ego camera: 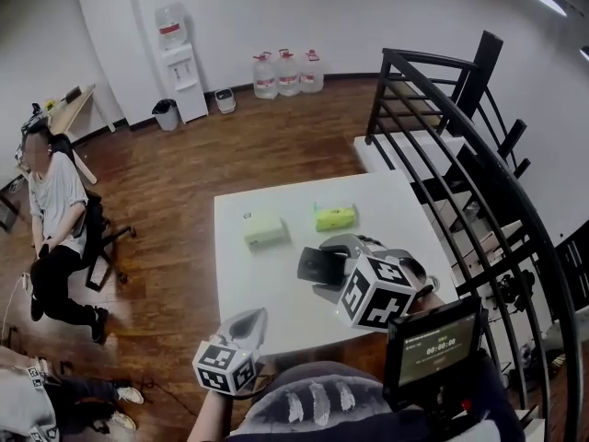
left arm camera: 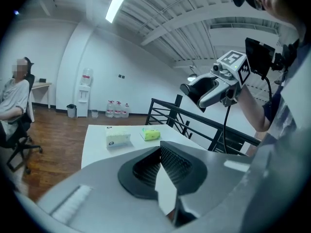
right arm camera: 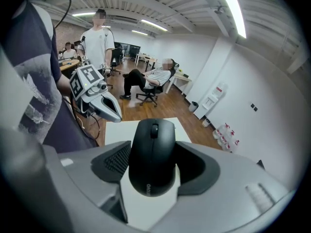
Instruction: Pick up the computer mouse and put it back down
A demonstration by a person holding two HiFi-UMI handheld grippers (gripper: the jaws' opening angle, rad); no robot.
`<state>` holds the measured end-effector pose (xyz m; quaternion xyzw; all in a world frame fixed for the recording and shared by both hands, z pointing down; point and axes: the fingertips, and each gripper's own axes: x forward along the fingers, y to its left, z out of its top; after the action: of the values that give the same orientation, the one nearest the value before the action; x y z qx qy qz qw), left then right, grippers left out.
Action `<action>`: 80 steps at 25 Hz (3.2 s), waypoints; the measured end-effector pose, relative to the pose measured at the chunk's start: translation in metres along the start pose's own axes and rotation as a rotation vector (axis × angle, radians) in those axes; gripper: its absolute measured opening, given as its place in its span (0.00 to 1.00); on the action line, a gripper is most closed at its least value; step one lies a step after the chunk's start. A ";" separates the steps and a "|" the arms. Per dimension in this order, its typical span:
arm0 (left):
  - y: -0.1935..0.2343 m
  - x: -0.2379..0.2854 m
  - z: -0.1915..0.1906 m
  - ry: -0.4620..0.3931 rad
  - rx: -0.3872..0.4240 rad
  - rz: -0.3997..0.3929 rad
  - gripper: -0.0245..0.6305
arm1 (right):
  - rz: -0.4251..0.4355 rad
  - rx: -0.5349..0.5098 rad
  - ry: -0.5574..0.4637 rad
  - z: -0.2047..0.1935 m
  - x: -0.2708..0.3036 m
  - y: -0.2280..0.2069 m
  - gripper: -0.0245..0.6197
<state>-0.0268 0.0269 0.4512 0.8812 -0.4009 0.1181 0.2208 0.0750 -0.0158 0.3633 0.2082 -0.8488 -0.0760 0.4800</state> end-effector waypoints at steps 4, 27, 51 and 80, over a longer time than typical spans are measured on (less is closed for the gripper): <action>-0.019 0.009 -0.003 0.006 0.000 0.038 0.06 | 0.025 -0.035 0.013 -0.017 -0.013 -0.003 0.50; 0.013 0.010 -0.023 0.032 -0.030 0.101 0.06 | 0.065 -0.053 0.007 -0.016 0.023 -0.003 0.50; 0.055 0.017 -0.015 0.048 -0.035 -0.006 0.06 | 0.139 -0.159 0.212 0.010 0.048 -0.009 0.50; 0.085 0.046 -0.008 0.052 -0.100 0.093 0.06 | 0.197 -0.052 0.227 -0.031 0.126 -0.071 0.50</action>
<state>-0.0616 -0.0487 0.5015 0.8462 -0.4409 0.1310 0.2691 0.0642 -0.1313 0.4552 0.1188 -0.8030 -0.0267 0.5835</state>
